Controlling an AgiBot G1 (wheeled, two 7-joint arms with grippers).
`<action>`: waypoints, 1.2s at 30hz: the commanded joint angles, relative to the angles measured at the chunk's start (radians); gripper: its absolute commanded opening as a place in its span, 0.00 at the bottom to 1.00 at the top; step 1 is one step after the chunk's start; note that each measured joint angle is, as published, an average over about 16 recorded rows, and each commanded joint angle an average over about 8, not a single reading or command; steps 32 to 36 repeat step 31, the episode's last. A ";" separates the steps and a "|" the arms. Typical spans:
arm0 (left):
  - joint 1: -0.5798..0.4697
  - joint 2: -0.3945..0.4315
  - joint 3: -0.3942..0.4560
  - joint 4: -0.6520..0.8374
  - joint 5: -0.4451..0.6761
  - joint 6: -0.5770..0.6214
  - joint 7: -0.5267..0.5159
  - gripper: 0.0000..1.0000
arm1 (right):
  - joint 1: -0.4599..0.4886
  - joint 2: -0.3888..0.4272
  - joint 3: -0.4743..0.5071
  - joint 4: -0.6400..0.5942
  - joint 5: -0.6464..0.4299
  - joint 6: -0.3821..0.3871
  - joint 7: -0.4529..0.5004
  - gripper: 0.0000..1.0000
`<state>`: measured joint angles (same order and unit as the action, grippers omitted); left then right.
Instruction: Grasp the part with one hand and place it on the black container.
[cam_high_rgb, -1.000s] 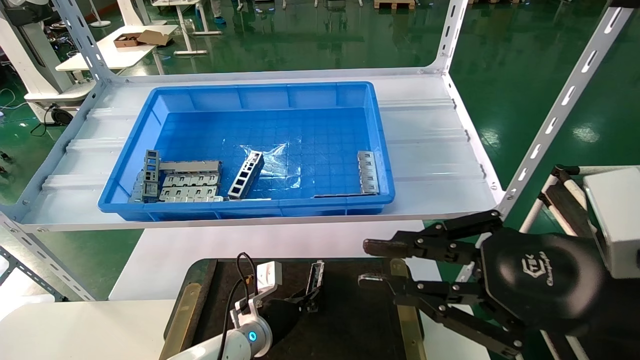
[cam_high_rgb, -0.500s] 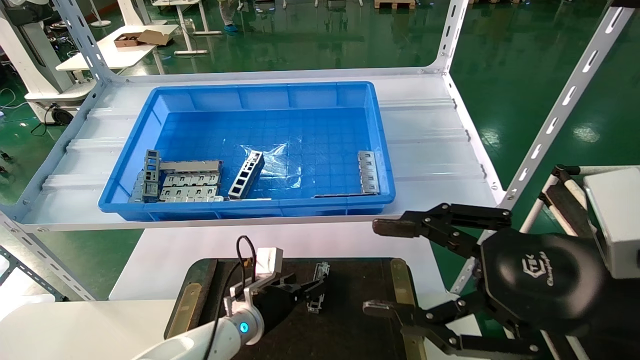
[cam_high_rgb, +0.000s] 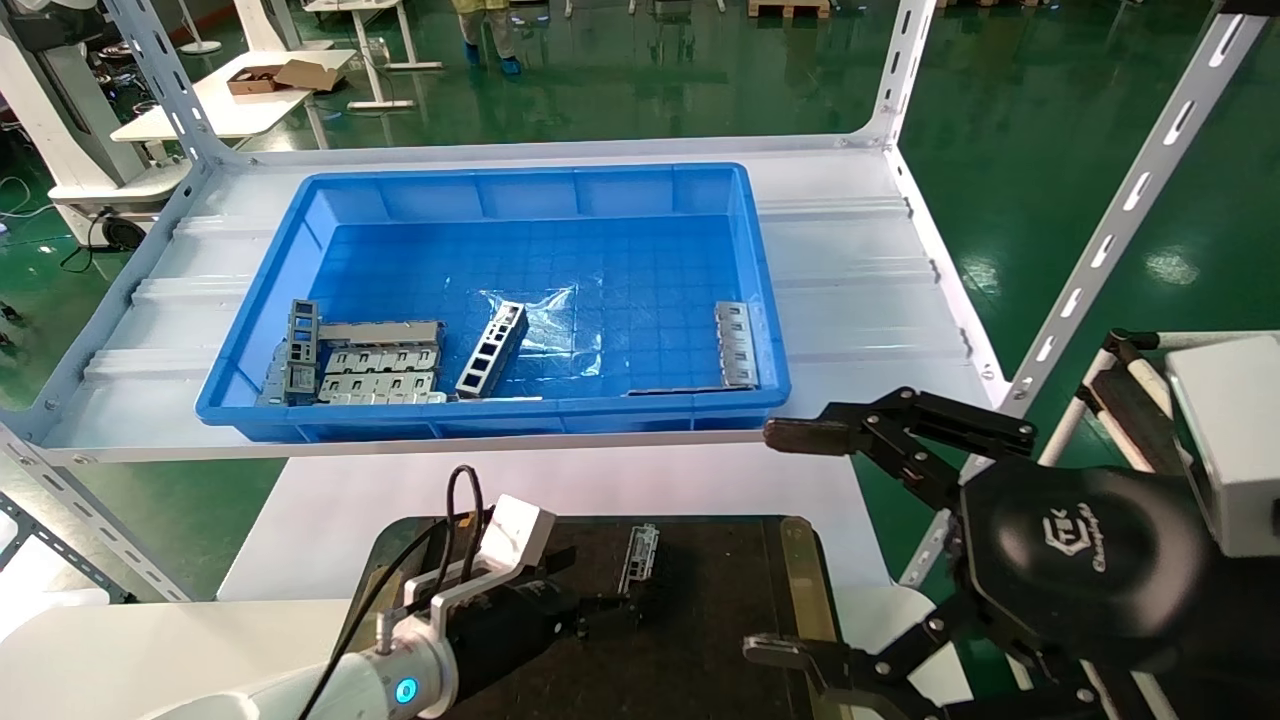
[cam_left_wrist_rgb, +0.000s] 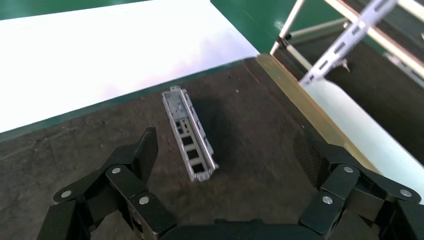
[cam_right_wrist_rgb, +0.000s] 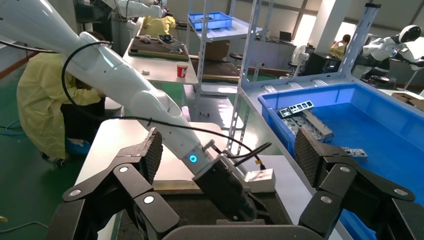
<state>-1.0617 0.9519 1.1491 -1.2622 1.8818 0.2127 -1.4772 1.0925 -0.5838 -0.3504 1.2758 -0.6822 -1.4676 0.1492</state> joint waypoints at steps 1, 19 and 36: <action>-0.001 -0.034 0.011 -0.046 -0.009 0.008 0.018 1.00 | 0.000 0.000 0.000 0.000 0.000 0.000 0.000 1.00; -0.131 -0.200 0.052 -0.102 -0.286 0.146 0.367 1.00 | 0.000 0.000 0.000 0.000 0.000 0.000 0.000 1.00; -0.164 -0.264 -0.068 -0.095 -0.639 0.398 0.743 1.00 | 0.000 0.000 -0.001 0.000 0.000 0.000 0.000 1.00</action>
